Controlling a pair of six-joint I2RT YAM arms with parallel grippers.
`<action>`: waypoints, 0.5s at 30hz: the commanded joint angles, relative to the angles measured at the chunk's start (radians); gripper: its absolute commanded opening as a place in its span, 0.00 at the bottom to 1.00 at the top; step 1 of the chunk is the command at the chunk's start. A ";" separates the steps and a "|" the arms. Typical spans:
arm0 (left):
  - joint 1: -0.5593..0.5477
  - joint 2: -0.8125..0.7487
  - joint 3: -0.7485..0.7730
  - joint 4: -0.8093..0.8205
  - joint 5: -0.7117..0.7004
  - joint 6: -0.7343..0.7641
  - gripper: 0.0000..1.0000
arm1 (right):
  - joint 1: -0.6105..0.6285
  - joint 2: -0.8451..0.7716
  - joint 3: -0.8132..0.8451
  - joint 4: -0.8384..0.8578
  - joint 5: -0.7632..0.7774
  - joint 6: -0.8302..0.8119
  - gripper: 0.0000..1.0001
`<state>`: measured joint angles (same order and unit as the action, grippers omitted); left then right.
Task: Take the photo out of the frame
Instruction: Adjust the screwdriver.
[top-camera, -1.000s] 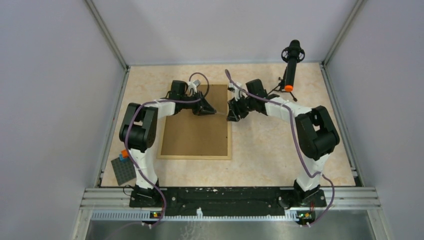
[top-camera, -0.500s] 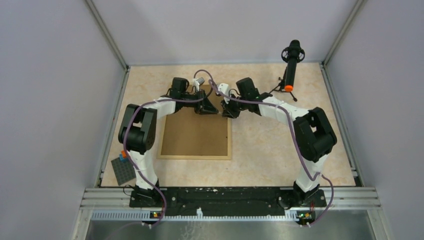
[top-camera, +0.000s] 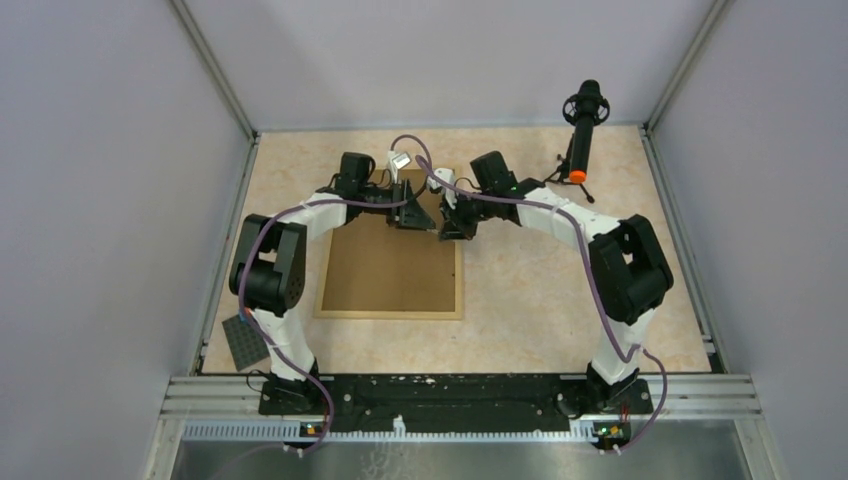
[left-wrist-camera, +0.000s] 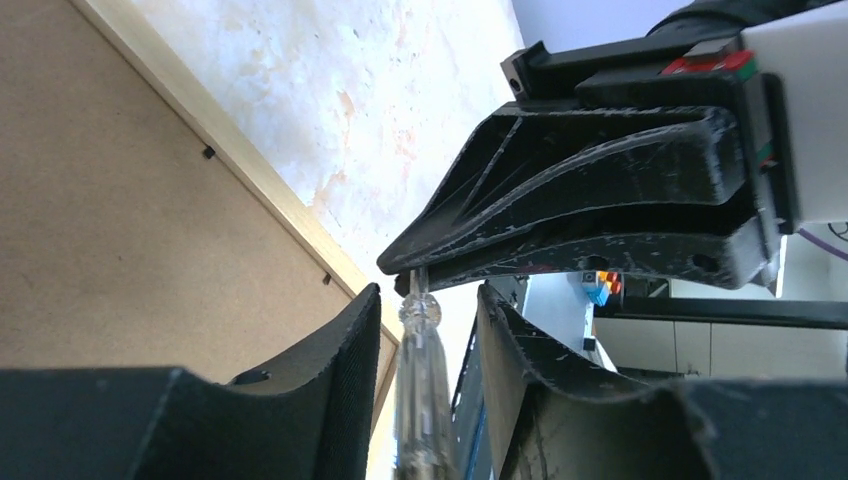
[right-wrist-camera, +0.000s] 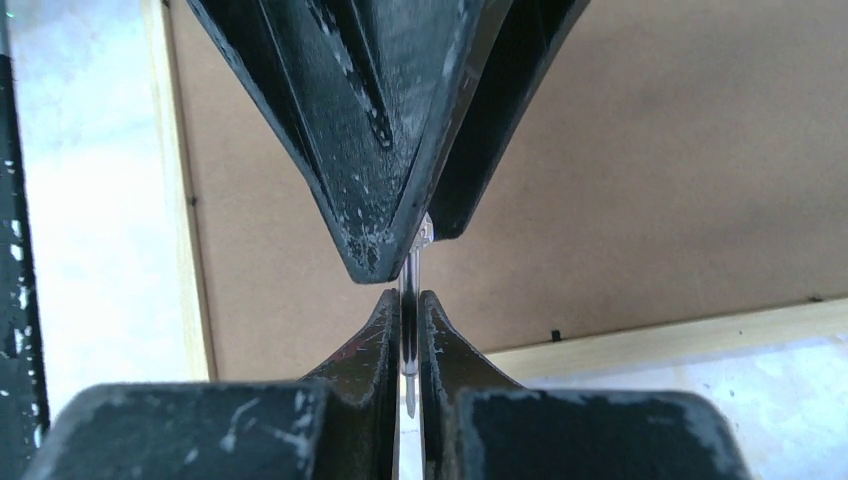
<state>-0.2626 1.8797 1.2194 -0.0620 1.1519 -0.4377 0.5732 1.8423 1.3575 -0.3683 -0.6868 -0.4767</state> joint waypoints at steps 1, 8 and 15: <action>-0.004 -0.049 -0.009 -0.044 0.065 0.122 0.46 | -0.010 0.016 0.076 -0.035 -0.098 0.006 0.00; -0.006 -0.054 -0.010 -0.079 0.065 0.186 0.41 | -0.017 0.030 0.107 -0.112 -0.152 -0.039 0.00; -0.013 -0.050 -0.011 -0.056 0.080 0.178 0.41 | -0.015 0.054 0.148 -0.196 -0.195 -0.083 0.00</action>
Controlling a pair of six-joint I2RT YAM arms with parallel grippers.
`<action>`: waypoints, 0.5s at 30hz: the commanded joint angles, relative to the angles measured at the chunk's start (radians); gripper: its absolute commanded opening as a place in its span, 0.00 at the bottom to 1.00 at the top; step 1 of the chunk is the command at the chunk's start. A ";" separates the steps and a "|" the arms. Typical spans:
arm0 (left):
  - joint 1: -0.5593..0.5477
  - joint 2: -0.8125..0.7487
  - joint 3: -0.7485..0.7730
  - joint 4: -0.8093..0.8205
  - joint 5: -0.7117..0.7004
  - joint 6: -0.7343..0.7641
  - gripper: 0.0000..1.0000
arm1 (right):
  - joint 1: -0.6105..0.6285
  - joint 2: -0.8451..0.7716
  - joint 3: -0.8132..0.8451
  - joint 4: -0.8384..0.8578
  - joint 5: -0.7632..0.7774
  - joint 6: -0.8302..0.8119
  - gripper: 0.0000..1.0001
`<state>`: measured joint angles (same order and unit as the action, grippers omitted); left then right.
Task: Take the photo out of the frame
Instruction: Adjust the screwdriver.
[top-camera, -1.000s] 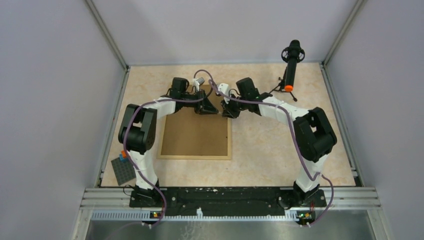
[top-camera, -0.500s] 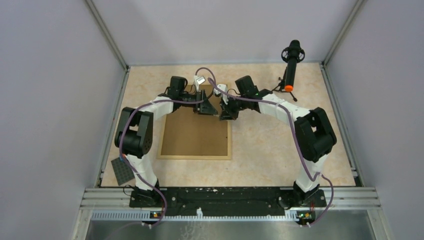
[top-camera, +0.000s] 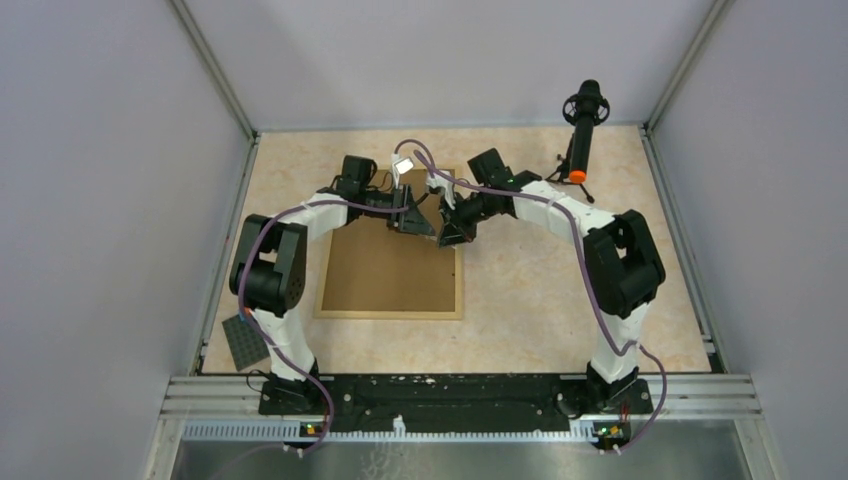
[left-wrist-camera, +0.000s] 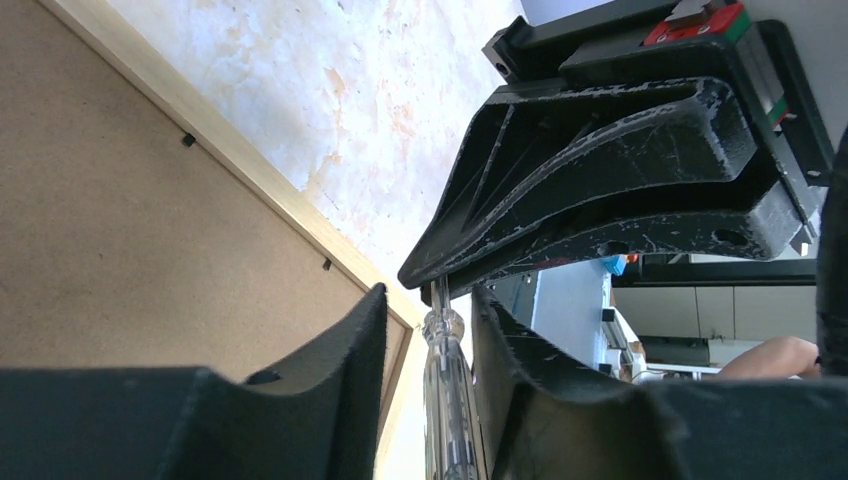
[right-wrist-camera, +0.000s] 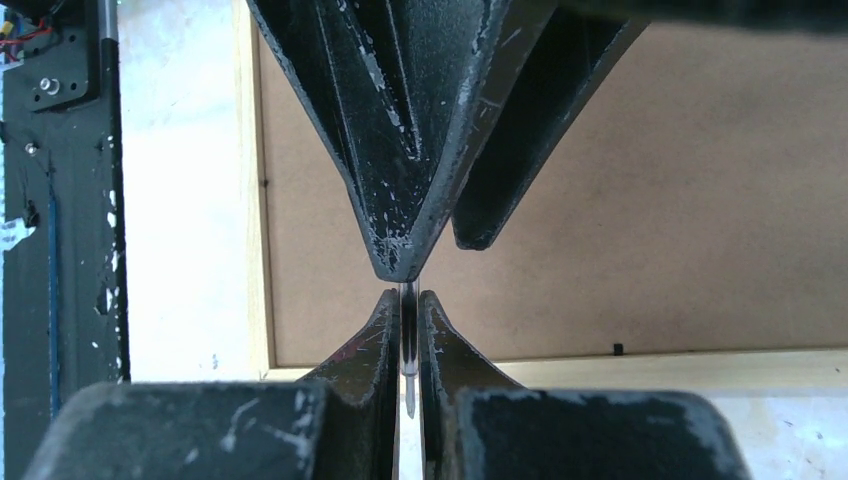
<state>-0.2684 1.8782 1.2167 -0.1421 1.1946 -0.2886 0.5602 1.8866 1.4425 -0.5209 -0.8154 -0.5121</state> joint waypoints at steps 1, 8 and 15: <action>-0.007 -0.048 -0.011 0.024 0.037 0.031 0.37 | -0.002 0.012 0.066 -0.044 -0.065 -0.049 0.00; -0.012 -0.050 -0.035 0.019 0.054 0.035 0.36 | -0.003 0.017 0.074 -0.034 -0.060 -0.039 0.00; -0.024 -0.040 -0.040 0.026 0.051 0.032 0.33 | -0.001 0.025 0.085 -0.023 -0.059 -0.028 0.00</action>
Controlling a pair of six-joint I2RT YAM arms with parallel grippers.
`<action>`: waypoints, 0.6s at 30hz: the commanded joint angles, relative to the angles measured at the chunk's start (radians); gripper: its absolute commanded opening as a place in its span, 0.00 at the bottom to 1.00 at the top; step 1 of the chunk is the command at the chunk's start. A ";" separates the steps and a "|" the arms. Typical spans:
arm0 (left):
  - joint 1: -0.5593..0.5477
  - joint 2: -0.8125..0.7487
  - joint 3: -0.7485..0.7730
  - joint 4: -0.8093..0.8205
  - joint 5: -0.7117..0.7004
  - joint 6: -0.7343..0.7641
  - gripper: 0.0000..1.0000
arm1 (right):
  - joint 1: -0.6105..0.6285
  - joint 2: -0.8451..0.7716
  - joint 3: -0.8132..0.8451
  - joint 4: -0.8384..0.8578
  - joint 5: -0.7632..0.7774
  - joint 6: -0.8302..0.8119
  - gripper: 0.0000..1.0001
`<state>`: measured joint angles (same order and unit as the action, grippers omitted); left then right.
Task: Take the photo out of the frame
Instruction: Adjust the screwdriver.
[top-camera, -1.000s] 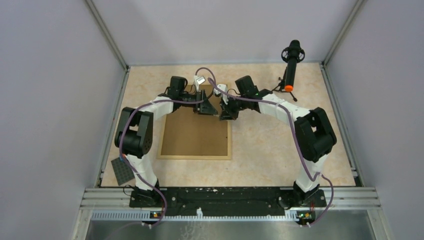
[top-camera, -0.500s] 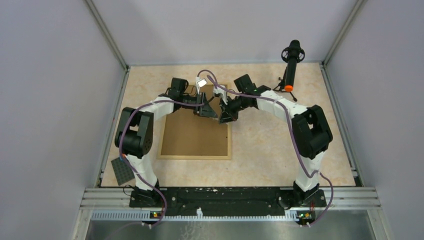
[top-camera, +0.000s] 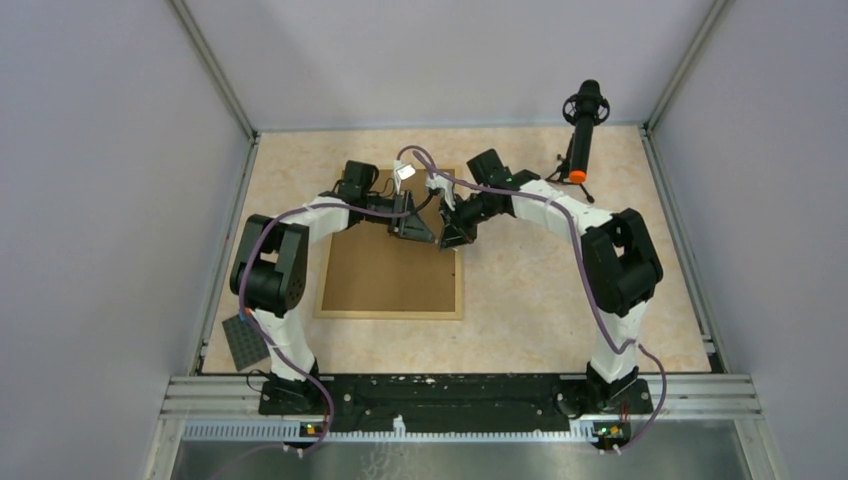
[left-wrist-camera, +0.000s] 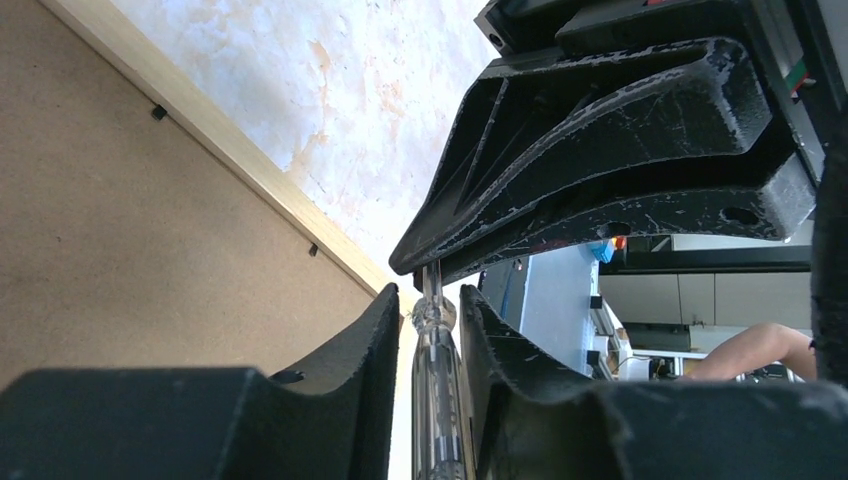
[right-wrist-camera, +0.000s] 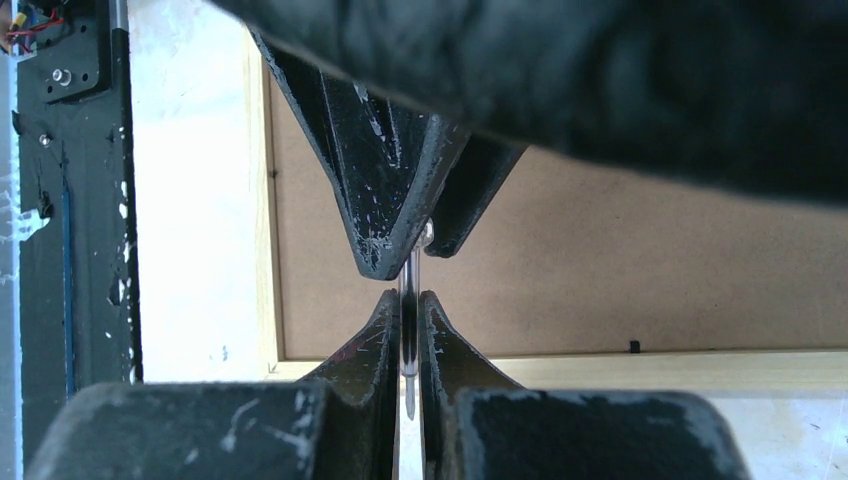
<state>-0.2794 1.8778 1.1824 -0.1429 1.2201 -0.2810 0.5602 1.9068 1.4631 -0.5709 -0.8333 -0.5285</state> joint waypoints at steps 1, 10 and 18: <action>-0.014 -0.039 -0.005 0.031 0.023 0.021 0.29 | -0.001 0.006 0.066 0.028 -0.041 -0.011 0.00; 0.050 -0.025 -0.091 0.256 -0.053 -0.178 0.00 | -0.043 -0.013 0.028 0.109 0.037 0.141 0.43; 0.082 0.068 -0.127 0.476 -0.181 -0.276 0.00 | -0.186 -0.037 -0.102 0.239 0.201 0.398 0.51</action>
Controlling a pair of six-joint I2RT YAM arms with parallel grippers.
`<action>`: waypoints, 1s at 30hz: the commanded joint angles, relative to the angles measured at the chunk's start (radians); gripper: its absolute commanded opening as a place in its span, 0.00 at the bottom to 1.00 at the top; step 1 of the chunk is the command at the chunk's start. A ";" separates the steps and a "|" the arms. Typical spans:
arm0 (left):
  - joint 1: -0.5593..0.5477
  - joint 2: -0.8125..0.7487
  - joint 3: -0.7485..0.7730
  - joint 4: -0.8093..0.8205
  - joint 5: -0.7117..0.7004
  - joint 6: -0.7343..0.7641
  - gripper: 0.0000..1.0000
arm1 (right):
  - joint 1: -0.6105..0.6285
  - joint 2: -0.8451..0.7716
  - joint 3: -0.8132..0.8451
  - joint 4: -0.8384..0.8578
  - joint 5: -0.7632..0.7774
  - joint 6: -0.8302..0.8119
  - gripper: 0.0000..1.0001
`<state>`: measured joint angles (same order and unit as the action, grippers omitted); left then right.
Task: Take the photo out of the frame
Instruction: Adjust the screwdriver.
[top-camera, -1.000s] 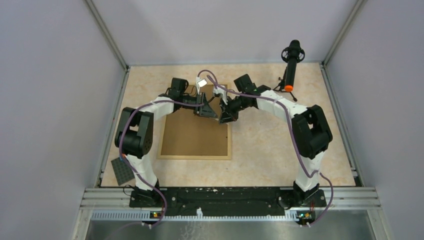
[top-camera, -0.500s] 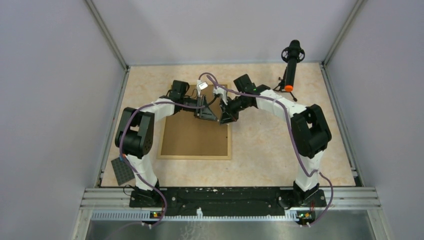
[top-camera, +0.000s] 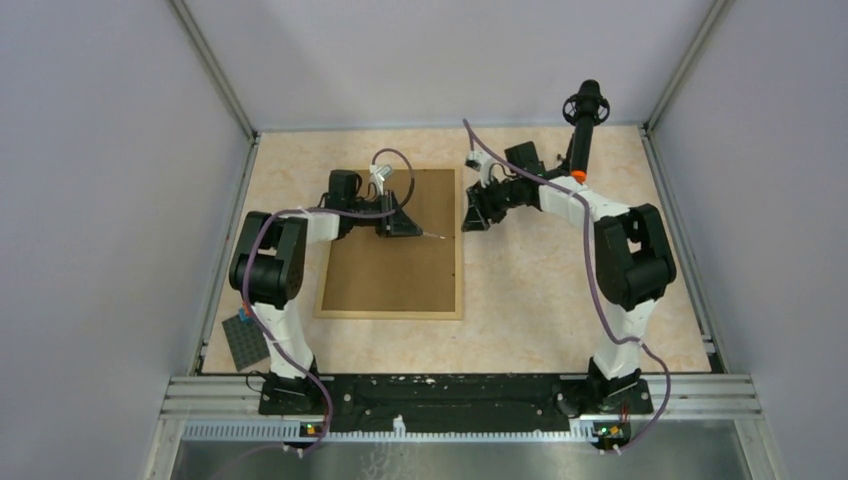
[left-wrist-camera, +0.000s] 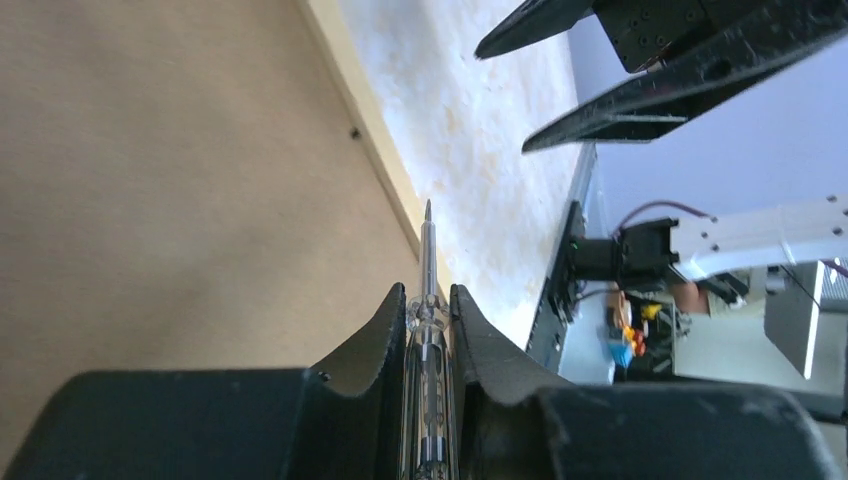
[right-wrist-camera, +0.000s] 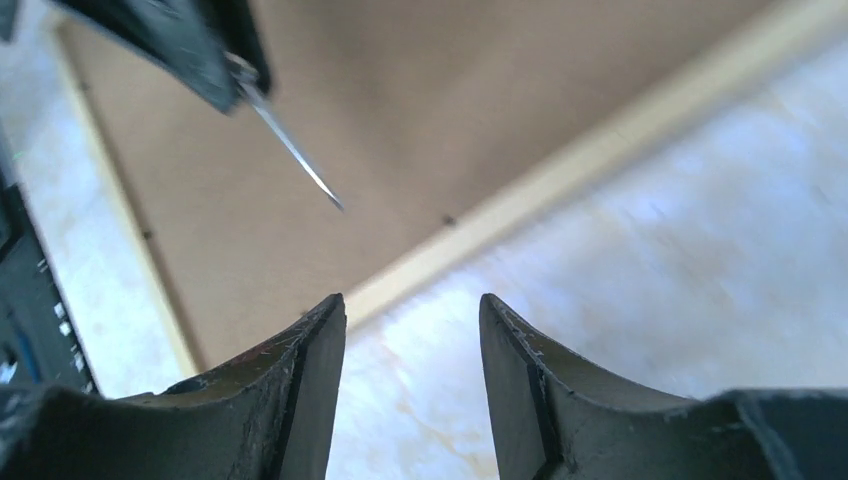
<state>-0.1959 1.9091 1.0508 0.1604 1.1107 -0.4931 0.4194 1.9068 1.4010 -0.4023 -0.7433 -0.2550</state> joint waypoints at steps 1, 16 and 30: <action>-0.001 0.051 0.012 0.187 -0.087 -0.072 0.00 | -0.049 -0.035 -0.048 0.068 0.130 0.127 0.50; -0.011 0.180 0.046 0.279 -0.105 -0.121 0.00 | -0.050 0.101 -0.041 0.090 0.121 0.247 0.43; -0.037 0.209 0.043 0.249 -0.089 -0.104 0.00 | -0.021 0.171 -0.011 0.125 0.073 0.347 0.38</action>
<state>-0.2195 2.0907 1.0771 0.4019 1.0172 -0.6136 0.3801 2.0563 1.3548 -0.3092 -0.6556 0.0654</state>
